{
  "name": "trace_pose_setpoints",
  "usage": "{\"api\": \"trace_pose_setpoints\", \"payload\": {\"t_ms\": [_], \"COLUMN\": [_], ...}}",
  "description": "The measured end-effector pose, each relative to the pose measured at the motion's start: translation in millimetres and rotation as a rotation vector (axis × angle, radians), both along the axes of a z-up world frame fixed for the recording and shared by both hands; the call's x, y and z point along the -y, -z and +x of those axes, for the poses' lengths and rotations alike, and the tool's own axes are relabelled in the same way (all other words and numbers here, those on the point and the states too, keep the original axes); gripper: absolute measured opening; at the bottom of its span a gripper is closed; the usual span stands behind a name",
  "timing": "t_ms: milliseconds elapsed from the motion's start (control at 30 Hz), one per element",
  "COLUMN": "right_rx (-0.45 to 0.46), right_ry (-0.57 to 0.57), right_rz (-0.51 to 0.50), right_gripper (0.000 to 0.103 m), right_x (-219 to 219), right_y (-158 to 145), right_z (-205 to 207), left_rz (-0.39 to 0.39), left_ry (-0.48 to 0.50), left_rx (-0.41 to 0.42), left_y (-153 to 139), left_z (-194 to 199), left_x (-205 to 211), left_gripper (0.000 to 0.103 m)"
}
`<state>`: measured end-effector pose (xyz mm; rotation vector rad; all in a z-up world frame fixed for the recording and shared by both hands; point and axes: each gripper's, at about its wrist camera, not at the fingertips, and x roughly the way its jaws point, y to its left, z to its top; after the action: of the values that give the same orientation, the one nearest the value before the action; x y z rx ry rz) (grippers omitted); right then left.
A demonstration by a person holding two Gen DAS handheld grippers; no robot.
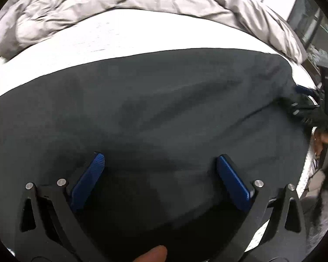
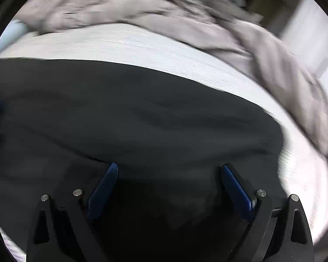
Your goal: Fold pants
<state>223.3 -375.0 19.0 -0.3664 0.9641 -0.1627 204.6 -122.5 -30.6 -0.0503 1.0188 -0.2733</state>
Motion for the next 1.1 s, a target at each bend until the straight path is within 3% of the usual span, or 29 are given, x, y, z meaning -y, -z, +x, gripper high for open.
{"api": "trace_pose_setpoints", "payload": {"t_ms": [67,100,167,233,367,533,600,667,733,833,933,1000,1100], "right_rx": [0.028,0.037,0.053,0.084,0.111,-0.067,-0.106,-0.124,-0.112,-0.035,0.001,0.010,0.055], "right_ry": [0.148,0.178,0.196,0.178,-0.040,-0.342,-0.385,-0.410,-0.348,-0.119,0.090,0.094,0.047], "right_rz": [-0.033,-0.001,0.156,0.146,0.189,0.300,0.235,0.224,0.187,0.072,0.118,0.153,0.060], "right_gripper": [0.095,0.095,0.095,0.095,0.095,0.095,0.095,0.095,0.096,0.095,0.098,0.098,0.098], "right_x": [43.2,59.0,79.0,70.6,10.7,-76.5,-86.0,-70.9,-36.0,36.9,98.0,102.1,75.8], "right_y": [-3.8,-7.2,-15.5,-26.7,-44.5,-10.0,4.0,2.7,-4.1,-14.0,-16.6,-18.8,-32.4], "right_z": [-5.9,-9.0,-17.3,-25.3,-35.4,-33.7,-38.2,-42.9,-48.1,-54.4,-54.1,-54.2,-56.6], "left_rz": [0.009,0.009,-0.003,-0.040,-0.125,-0.052,0.006,0.013,0.000,-0.011,-0.011,-0.003,-0.039], "left_ry": [-0.018,-0.027,-0.044,-0.057,0.072,0.206,0.218,0.223,0.209,0.183,0.174,0.165,0.131], "left_rx": [0.010,0.017,0.036,0.065,0.149,0.088,0.079,0.091,0.088,0.080,0.076,0.073,0.066], "left_y": [-0.8,-1.1,-4.4,-11.8,-31.2,-9.4,-0.8,-1.8,-2.1,1.0,-0.3,-0.4,-9.8], "left_z": [-3.5,-6.0,-11.9,-17.6,-37.9,-38.4,-38.5,-43.9,-44.4,-43.7,-40.2,-37.3,-34.6], "left_x": [-10.5,-16.1,-26.7,-32.3,-8.3,31.9,35.7,33.9,26.7,17.1,15.9,16.4,14.4], "left_gripper": [0.102,0.102,0.102,0.102,0.102,0.102,0.102,0.102,0.102,0.102,0.102,0.102,0.102]}}
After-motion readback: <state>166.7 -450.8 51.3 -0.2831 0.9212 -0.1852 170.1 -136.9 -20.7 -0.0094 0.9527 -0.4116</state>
